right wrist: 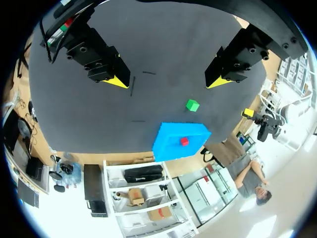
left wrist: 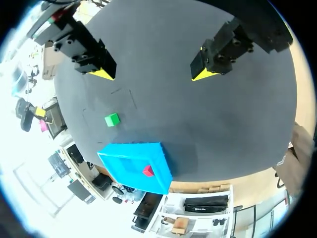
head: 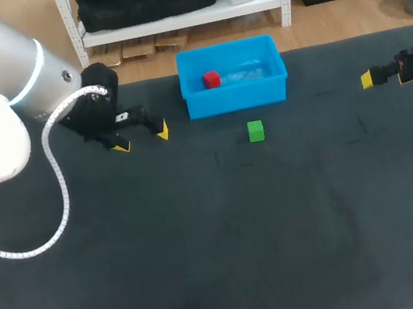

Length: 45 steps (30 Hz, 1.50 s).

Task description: Use the left arm to pick the red cube and place it into the blue plastic box first, then use the right arm to grasp the green cube and put it into the same blue plastic box after the first action is fully finished.

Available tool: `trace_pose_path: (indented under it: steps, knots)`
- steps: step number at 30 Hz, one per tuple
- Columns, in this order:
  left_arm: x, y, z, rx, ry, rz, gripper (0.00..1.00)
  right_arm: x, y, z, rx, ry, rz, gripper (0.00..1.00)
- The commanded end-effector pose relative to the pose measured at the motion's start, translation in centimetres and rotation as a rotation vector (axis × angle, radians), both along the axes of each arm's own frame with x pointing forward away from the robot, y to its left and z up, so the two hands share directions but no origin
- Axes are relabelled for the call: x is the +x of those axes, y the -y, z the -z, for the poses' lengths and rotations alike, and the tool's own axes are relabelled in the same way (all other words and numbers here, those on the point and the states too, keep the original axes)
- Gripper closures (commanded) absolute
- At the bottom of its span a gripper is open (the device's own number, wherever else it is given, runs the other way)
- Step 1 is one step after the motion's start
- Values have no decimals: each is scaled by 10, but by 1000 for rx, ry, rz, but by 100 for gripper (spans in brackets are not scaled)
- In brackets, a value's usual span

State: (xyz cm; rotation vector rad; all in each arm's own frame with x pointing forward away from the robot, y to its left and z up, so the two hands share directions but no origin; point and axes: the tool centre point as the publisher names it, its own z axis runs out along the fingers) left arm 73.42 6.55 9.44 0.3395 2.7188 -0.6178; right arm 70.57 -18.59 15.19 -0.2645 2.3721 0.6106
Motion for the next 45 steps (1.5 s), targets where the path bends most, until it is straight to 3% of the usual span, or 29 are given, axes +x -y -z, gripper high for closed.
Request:
trace_pose_path:
  steps: [1, 18, 45]
  knots:
    - [2, 0, 1, -2, -1, 2, 0, 4, -9, -2, -44, -24, 20, 0]
    - [2, 0, 1, -2, -1, 2, 0, 14, -58, -13, -153, -111, -20, 0]
    - [2, 0, 1, -2, -1, 2, 0, 16, -107, 10, -352, -265, -26, 0]
